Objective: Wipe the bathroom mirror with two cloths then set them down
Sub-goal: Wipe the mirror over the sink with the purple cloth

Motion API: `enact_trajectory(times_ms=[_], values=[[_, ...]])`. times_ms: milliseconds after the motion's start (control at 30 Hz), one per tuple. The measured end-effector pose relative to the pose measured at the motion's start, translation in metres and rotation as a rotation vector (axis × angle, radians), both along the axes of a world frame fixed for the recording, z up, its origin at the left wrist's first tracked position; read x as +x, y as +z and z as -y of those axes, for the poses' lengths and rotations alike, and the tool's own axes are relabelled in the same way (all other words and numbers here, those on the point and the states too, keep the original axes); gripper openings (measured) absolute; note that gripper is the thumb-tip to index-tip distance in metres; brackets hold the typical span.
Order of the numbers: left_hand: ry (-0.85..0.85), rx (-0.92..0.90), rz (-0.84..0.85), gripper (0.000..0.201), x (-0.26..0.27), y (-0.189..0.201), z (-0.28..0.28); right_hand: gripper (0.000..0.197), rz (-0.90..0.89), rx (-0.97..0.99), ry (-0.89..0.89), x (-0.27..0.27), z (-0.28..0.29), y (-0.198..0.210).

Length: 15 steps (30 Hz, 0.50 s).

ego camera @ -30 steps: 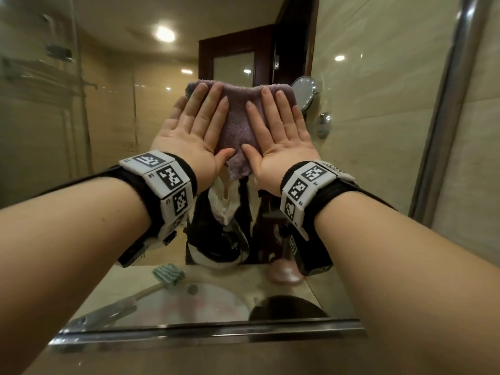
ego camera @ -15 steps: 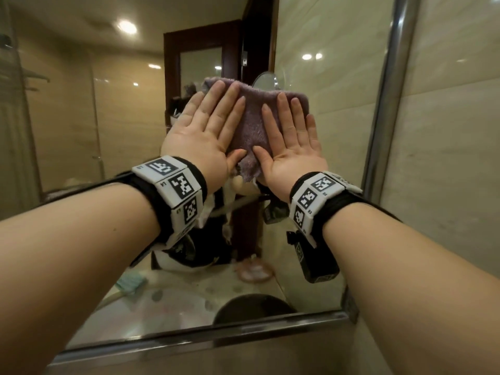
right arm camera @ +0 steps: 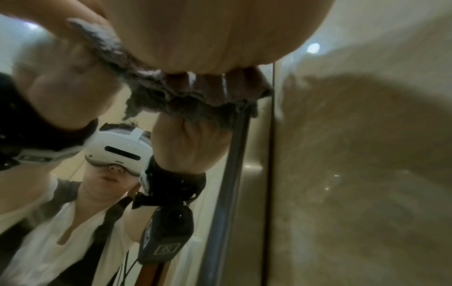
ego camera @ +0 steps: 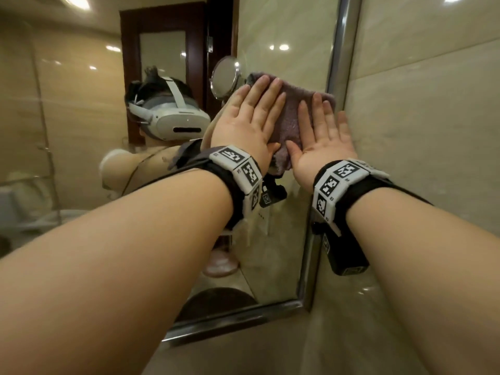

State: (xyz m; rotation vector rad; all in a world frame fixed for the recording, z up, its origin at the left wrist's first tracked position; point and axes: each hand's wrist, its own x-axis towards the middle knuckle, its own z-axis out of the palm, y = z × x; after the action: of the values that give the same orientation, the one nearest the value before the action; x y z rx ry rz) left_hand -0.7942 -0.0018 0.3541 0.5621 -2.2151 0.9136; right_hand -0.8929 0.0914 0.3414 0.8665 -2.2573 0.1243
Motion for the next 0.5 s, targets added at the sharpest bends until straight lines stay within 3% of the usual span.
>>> enact_trajectory(times_ms=[500], values=[[0.001,-0.046,0.052,0.071,0.012,0.001,0.007,0.069,0.038,0.094,-0.010,0.011,-0.001,0.003]])
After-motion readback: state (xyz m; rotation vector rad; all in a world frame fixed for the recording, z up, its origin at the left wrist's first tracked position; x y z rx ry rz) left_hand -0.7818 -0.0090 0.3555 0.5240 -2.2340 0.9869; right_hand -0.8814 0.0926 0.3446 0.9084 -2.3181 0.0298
